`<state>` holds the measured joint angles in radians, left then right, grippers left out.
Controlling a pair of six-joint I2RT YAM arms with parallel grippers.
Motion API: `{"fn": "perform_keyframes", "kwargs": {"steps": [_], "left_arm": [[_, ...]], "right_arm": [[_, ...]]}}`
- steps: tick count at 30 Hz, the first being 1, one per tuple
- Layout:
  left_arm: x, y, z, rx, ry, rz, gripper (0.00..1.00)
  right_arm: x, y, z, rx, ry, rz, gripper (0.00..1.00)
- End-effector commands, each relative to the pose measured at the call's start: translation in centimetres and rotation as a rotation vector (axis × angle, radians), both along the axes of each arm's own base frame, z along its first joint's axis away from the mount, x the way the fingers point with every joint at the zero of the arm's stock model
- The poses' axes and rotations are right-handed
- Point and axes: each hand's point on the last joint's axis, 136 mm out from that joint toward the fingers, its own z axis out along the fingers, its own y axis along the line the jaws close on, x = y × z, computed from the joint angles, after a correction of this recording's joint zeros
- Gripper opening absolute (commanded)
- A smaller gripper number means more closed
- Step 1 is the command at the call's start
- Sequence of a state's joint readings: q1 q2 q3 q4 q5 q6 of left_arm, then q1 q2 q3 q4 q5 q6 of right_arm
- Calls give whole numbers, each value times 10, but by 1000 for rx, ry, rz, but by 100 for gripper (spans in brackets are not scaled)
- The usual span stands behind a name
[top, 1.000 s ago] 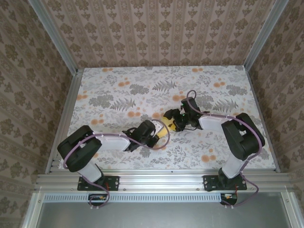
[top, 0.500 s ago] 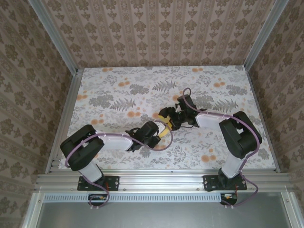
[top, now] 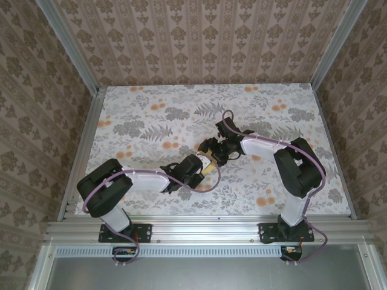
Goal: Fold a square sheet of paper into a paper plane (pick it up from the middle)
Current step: Fold the wing for the fifth time at the center of the table.
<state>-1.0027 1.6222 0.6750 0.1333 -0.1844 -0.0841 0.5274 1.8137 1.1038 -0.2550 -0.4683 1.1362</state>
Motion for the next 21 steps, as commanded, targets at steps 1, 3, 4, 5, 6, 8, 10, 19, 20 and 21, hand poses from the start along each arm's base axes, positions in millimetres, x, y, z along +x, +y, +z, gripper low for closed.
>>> {"fn": "perform_keyframes", "kwargs": {"steps": [1,3,4,5,6,8,10,19,20,21], "left_arm": [[1,2,0,42,-14,-8,0],[1,3,1,41,-18,-3,0],[1,3,1,42,-20,-2,0],[2,4,2,43,-21,2,0],[2,5,2,47,-24,4,0],[3,7,0,60,-27,10,0],[4,8,0,65,-29,13,0],[4,7,1,59,-31,20,0],[4,7,1,59,-30,21,0],[4,7,2,55,-30,23,0]], "right_arm": [[-8,-8,-11,-97,35,10,63],[-8,-9,-9,-105,32,7,60],[-8,-9,-8,-110,27,7,59],[-8,-8,-6,-112,19,11,56],[-7,-9,-4,-115,12,11,53],[-8,-10,-1,-127,2,10,52],[-9,-13,0,-138,2,8,47],[-12,-9,-4,-136,8,11,30],[-11,-9,-4,-135,6,11,28],[-12,-8,-4,-134,6,12,24]]}}
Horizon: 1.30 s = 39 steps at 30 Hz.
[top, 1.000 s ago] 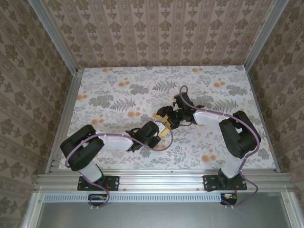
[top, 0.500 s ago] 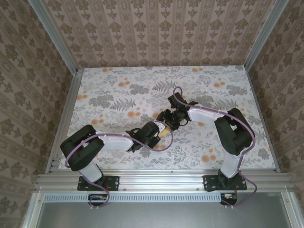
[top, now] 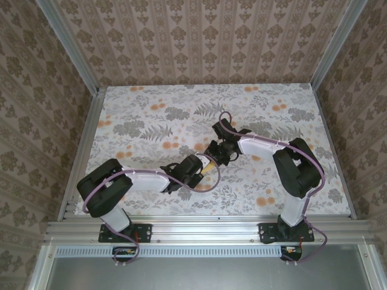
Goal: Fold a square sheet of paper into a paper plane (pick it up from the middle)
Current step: Fold the wing for the fifth time at the center of the table.
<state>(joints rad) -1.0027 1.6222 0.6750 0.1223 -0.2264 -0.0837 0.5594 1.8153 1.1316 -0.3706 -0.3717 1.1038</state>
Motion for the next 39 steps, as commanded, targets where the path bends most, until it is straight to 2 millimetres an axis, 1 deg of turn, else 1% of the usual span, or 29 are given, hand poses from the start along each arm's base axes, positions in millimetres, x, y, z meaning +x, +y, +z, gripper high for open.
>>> {"fn": "perform_keyframes", "kwargs": {"steps": [1,4,6,8,13,16,21,25,29,31,34,38,39], "left_arm": [[0,1,3,24,-6,-1,2],[-2,1,5,11,7,13,7],[-4,2,7,-6,28,22,13],[-7,3,9,-32,53,38,23],[-16,8,22,-161,150,90,51],[-20,8,31,-274,226,111,61],[-16,11,38,-446,348,189,63],[-12,9,36,-517,424,239,61],[-10,8,28,-528,458,260,56],[-11,8,23,-525,475,266,52],[-11,5,22,-536,489,264,47],[-7,6,21,-515,470,266,45],[-6,6,20,-504,463,265,42]], "right_arm": [[0,1,4,-9,-11,-2,21],[1,0,3,-8,-26,0,10],[2,0,1,0,-44,8,6],[4,0,0,7,-65,22,6],[11,2,5,71,-137,73,6],[12,3,10,104,-184,112,6],[10,4,19,161,-263,207,6],[6,3,21,201,-303,259,7],[5,-2,19,235,-310,262,7],[7,-3,18,252,-313,253,7],[7,-5,14,262,-311,249,7],[6,-6,9,271,-298,249,7],[6,-7,7,272,-296,249,7]]}}
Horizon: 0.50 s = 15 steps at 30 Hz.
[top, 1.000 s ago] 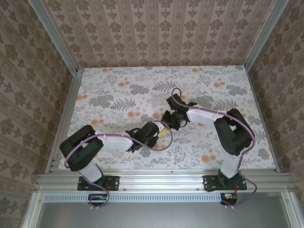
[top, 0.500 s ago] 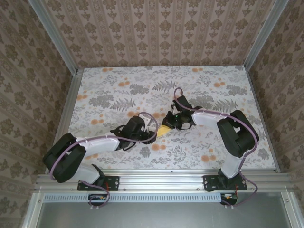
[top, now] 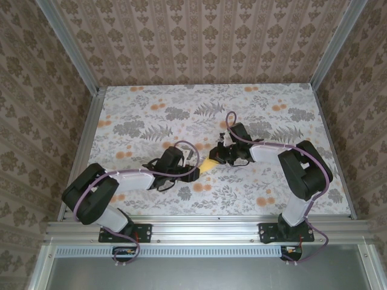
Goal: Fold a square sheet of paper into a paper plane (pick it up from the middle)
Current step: Fold the wing for the fifth time at the center of the table.
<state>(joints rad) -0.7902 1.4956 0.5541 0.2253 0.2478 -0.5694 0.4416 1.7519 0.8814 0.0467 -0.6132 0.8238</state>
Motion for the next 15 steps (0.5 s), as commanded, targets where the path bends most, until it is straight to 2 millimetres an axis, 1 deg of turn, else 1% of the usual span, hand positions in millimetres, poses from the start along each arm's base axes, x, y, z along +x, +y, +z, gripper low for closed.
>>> {"fn": "perform_keyframes", "kwargs": {"steps": [1,4,9,15], "left_arm": [[4,-2,0,4,-7,-8,40],[5,1,-5,34,-15,-21,35],[4,4,-11,71,-28,-39,32],[7,6,-18,106,-36,-41,20]], "right_arm": [[-1,1,-1,29,-12,27,6],[0,0,-4,34,-3,24,6],[1,0,-8,45,13,17,6],[1,-2,-12,48,26,13,6]]}}
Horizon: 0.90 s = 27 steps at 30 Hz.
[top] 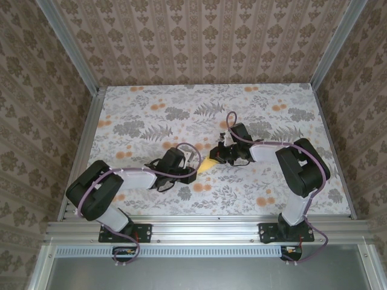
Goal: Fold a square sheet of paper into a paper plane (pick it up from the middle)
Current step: Fold the wing for the fifth time at the center of the table.
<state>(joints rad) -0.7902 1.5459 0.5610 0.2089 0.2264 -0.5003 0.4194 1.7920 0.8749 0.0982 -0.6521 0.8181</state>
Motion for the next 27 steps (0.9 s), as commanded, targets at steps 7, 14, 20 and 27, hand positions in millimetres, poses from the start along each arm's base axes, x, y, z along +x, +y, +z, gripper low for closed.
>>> {"fn": "perform_keyframes", "kwargs": {"steps": [7,14,20,27], "left_arm": [[8,9,-10,116,-24,0,14],[1,8,-3,105,-17,-26,23],[0,-9,38,-61,-34,-56,41],[15,-15,44,-143,38,14,42]], "right_arm": [[-5,-5,-12,2,30,10,5],[-8,-13,-29,-34,45,25,5],[-10,-16,-33,-45,38,61,5],[-11,-17,-35,-15,35,83,10]]}}
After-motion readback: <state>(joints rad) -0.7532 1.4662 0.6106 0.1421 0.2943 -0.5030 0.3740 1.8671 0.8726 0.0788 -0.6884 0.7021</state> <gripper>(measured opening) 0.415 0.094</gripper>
